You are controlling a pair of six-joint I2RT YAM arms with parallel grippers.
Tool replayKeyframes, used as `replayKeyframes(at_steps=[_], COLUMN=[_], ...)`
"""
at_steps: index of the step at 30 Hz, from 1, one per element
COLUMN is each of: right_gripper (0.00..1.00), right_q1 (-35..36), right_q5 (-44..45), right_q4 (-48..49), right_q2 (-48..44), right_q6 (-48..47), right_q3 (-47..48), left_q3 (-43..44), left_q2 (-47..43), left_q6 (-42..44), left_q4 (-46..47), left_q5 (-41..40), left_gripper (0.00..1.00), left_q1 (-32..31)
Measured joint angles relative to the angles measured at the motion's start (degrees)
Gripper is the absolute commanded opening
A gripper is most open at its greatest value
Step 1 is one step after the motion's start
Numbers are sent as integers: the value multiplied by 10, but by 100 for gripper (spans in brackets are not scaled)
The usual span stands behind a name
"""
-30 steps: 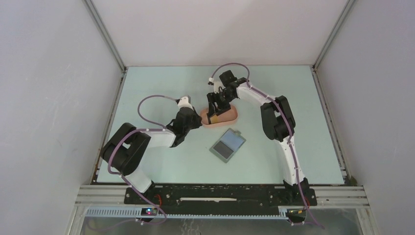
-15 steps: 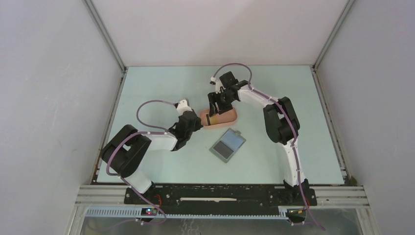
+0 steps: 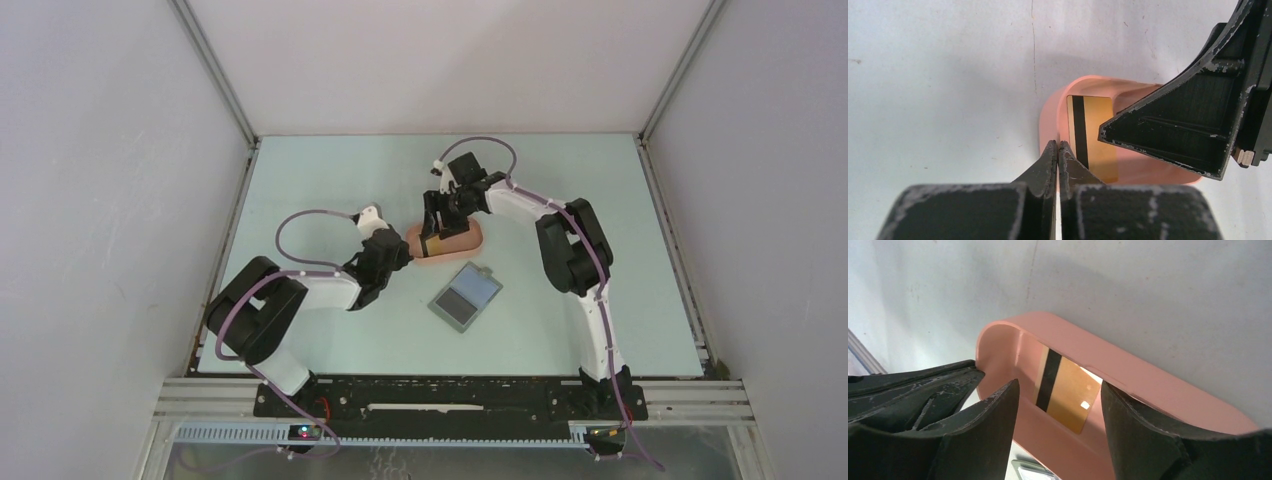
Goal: Put the credit cards into the card holder
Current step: Pick up the credit card from the storage box.
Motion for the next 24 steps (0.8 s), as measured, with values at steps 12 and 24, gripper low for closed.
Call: replayKeyframes(at_steps=[12,24], right_gripper=[69,69], right_q1=[11,11], right_q5=[-54,-28], right_q4=[12,-5], right_q2=[11,1], right_q6=[26,-17], right_q3=[0,2], left_q3=[-4,-4], left_q2=[-3,-4], left_q6=[-1,-7], left_q4=[1,-2], left_q5=[0,-6], left_gripper=[0,0], left_q1=[-6,-7])
